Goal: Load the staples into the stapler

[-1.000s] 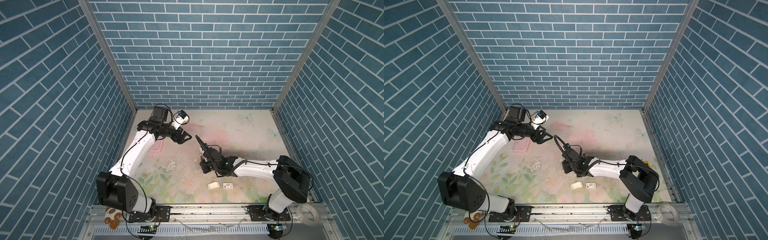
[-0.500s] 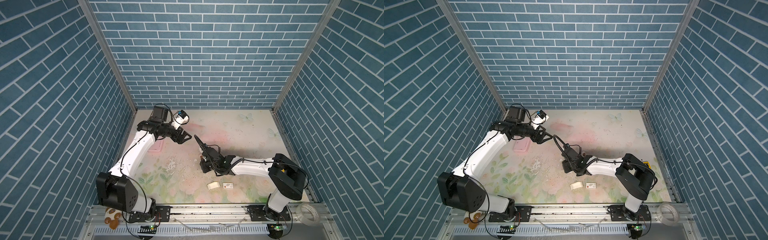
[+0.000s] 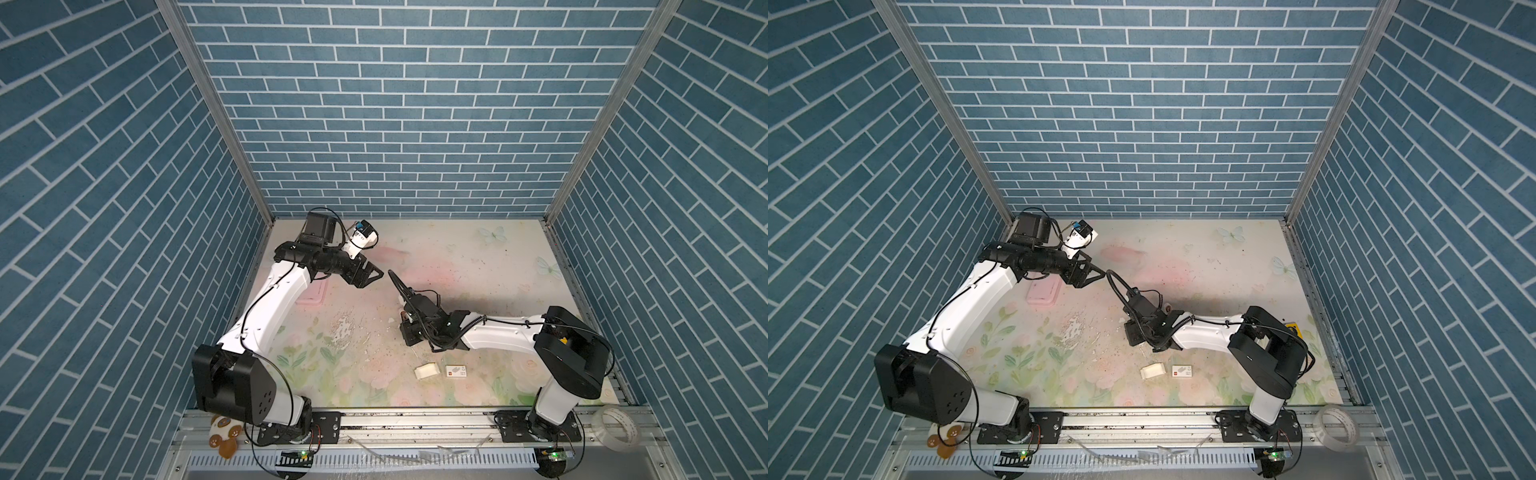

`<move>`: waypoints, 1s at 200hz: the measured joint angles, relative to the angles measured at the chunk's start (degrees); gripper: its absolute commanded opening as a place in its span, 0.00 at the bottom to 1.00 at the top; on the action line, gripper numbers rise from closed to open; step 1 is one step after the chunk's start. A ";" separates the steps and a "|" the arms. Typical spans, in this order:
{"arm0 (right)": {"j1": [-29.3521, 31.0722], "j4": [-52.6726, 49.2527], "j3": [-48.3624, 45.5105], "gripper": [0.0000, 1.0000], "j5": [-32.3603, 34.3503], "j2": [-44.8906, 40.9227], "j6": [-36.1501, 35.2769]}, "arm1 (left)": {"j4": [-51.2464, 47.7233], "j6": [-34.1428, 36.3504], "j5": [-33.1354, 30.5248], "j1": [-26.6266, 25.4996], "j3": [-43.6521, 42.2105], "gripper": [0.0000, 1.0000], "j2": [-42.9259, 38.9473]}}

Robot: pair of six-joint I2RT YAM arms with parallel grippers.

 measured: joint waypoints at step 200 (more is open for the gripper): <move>-0.20 1.86 -1.77 0.20 -1.27 0.79 0.02 | 0.02 0.02 0.00 0.00 -0.07 0.84 -0.13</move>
